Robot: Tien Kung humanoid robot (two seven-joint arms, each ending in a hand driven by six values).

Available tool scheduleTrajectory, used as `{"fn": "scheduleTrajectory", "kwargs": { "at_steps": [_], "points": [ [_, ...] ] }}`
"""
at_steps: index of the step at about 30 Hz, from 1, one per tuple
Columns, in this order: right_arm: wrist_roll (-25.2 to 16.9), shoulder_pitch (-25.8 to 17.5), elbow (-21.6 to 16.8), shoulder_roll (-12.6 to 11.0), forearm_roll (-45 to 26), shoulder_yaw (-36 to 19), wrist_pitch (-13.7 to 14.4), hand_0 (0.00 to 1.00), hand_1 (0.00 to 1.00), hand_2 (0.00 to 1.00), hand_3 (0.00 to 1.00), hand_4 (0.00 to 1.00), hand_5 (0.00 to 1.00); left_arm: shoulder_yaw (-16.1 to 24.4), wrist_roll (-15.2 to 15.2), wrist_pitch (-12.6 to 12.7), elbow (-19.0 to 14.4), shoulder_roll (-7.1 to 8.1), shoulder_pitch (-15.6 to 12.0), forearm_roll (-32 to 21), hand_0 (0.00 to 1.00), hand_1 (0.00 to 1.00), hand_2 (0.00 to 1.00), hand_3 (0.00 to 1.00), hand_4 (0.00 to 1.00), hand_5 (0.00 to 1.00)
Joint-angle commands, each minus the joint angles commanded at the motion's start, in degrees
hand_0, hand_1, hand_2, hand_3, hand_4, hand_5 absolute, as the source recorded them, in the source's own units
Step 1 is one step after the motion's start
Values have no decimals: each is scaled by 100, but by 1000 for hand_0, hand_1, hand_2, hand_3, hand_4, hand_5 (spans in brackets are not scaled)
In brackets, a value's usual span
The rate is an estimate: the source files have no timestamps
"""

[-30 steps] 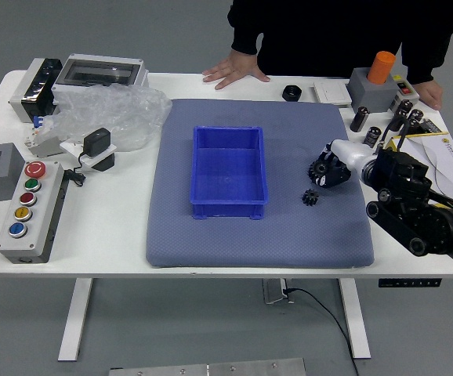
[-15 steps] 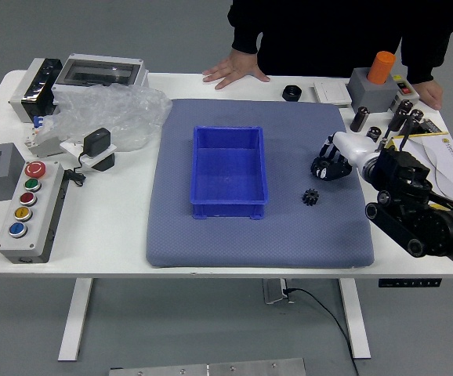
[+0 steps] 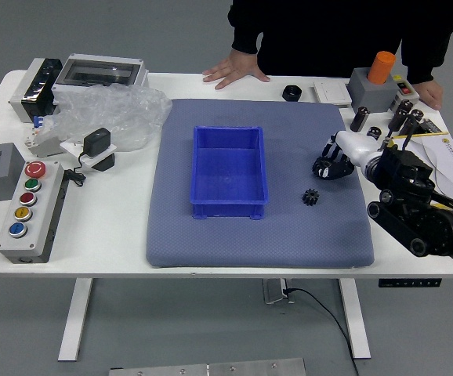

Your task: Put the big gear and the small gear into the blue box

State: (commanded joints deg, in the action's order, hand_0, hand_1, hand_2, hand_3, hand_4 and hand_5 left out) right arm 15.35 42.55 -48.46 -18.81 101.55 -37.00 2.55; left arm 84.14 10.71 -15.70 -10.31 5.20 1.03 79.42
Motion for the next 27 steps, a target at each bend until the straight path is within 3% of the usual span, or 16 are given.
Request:
{"fn": "scheduleTrajectory", "kwargs": {
  "at_steps": [15, 16, 22, 23, 27],
  "points": [
    [130, -19, -258, -81, 67, -123, -103, 643, 508, 515, 538, 798, 88, 19, -4, 0, 0, -8, 2, 12, 843, 805, 815, 849, 733, 274],
    [137, -21, -262, -83, 65, -128, -127, 649, 527, 567, 588, 707, 166, 20, -4, 0, 0, -9, 3, 13, 843, 805, 815, 848, 733, 276],
    [364, -13, -441, -117, 37, -202, -436, 649, 527, 567, 588, 707, 166, 14, 0, 2, 0, -6, 0, 4, 843, 805, 815, 848, 733, 276],
    [416, -6, -477, -123, 31, -211, -498, 609, 582, 682, 668, 770, 379, 12, 1, 3, 0, -5, -3, 3, 843, 805, 817, 849, 732, 275],
    [548, 14, -539, -125, 7, -220, -670, 609, 582, 682, 668, 770, 379, 19, 0, 1, 0, -6, -2, 12, 843, 805, 817, 849, 732, 275]
  ]
}}
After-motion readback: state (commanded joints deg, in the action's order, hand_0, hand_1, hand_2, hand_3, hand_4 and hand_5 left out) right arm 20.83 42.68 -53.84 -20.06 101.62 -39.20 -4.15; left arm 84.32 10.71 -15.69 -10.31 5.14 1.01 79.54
